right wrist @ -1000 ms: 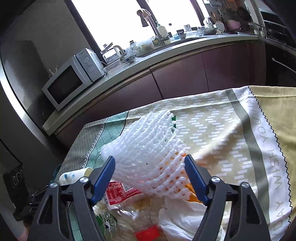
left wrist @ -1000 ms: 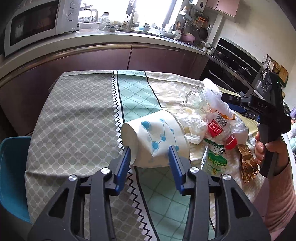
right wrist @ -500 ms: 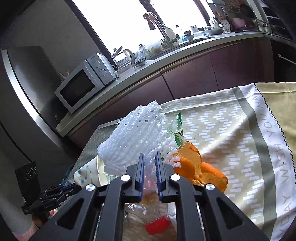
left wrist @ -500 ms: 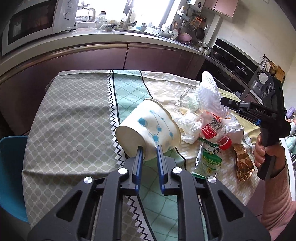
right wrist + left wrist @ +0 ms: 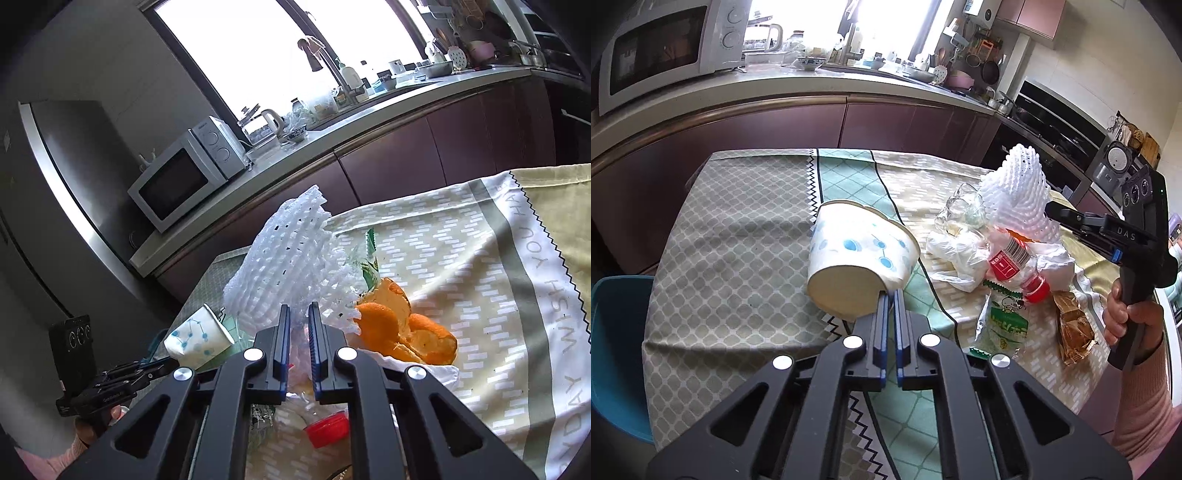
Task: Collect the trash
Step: 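Carry the paper cup and foam net with both grippers over the teal bin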
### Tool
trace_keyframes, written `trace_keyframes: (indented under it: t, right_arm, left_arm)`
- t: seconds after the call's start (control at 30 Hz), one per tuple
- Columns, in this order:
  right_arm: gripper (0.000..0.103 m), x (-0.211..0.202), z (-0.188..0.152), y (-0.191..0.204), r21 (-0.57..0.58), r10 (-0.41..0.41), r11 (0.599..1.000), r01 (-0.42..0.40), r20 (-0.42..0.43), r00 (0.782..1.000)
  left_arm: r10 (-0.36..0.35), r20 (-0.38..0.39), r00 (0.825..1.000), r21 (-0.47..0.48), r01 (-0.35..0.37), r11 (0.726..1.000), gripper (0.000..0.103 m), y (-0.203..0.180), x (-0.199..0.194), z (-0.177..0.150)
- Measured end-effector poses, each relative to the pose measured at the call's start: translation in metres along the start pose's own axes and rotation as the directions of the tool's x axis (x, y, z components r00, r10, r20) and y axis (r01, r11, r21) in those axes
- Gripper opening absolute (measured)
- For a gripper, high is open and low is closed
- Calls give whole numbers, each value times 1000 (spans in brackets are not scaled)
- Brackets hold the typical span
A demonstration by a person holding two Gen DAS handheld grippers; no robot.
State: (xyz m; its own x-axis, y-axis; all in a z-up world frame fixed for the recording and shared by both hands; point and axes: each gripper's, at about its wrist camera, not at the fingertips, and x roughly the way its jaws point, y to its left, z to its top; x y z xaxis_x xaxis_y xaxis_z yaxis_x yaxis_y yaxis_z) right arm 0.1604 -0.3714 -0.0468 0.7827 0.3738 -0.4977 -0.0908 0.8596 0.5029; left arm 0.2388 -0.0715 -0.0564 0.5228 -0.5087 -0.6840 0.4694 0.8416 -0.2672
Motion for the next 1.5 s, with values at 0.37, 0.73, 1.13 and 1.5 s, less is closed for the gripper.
trace_keyframes:
  t: [0.37, 0.73, 1.13, 1.5]
  right_arm:
    - [8, -21, 4, 28, -41, 89, 995, -87, 58, 994]
    - [8, -20, 3, 85, -129, 206, 972, -199, 43, 978]
    - [8, 52, -24, 168, -187, 339, 913, -362, -143, 930]
    - [8, 115, -48, 234, -218, 383, 865, -451, -294, 876]
  left_arm:
    - [38, 81, 996, -9, -37, 999, 3, 13, -44, -4]
    - [117, 160, 980, -58, -109, 992, 3, 51, -106, -16]
    - [258, 167, 952, -156, -233, 960, 3, 112, -156, -47]
    - [327, 140, 935, -240, -288, 927, 3, 161, -174, -70]
